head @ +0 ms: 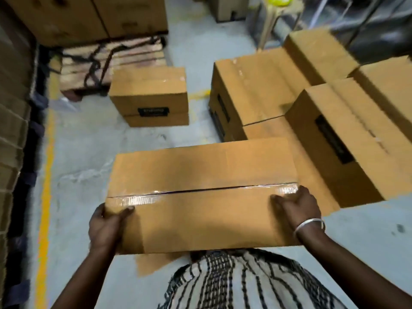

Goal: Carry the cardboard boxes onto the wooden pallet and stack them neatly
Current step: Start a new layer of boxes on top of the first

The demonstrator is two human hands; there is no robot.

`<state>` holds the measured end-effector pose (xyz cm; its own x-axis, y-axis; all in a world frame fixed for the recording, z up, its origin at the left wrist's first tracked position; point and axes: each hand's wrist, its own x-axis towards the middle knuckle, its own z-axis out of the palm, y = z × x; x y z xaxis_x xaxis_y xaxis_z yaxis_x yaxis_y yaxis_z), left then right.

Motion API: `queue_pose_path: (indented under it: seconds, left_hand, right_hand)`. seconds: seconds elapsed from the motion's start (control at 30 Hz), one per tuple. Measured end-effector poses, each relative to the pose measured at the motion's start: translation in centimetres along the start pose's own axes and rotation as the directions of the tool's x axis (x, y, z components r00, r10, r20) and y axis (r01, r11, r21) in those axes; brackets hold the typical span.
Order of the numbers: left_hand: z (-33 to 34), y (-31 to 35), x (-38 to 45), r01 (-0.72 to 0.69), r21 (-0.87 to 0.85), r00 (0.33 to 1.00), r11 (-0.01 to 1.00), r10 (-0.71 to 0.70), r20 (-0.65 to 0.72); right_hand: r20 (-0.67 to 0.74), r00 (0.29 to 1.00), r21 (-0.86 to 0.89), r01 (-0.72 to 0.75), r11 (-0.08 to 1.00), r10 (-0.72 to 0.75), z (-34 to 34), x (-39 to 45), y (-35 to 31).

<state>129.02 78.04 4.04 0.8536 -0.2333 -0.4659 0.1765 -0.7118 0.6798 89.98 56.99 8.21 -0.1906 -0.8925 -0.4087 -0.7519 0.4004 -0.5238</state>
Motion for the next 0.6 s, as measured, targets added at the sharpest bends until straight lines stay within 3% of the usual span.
queue_pose_path:
  seconds: [0.33,0.6]
  left_hand:
    - [11.6,12.1,-6.4,-0.281,0.064,0.949,0.958,0.268,0.164]
    - [23.5,18.5,-14.4,-0.447,0.205,0.874,0.871,0.376,0.309]
  right_hand:
    - [-0.090,0.976,0.178,-0.181,0.967,0.199,-9.3,4.0,9.5]
    - [0.006,0.961,0.132,-0.276,0.952,0.278,-17.6,8.6,18.9]
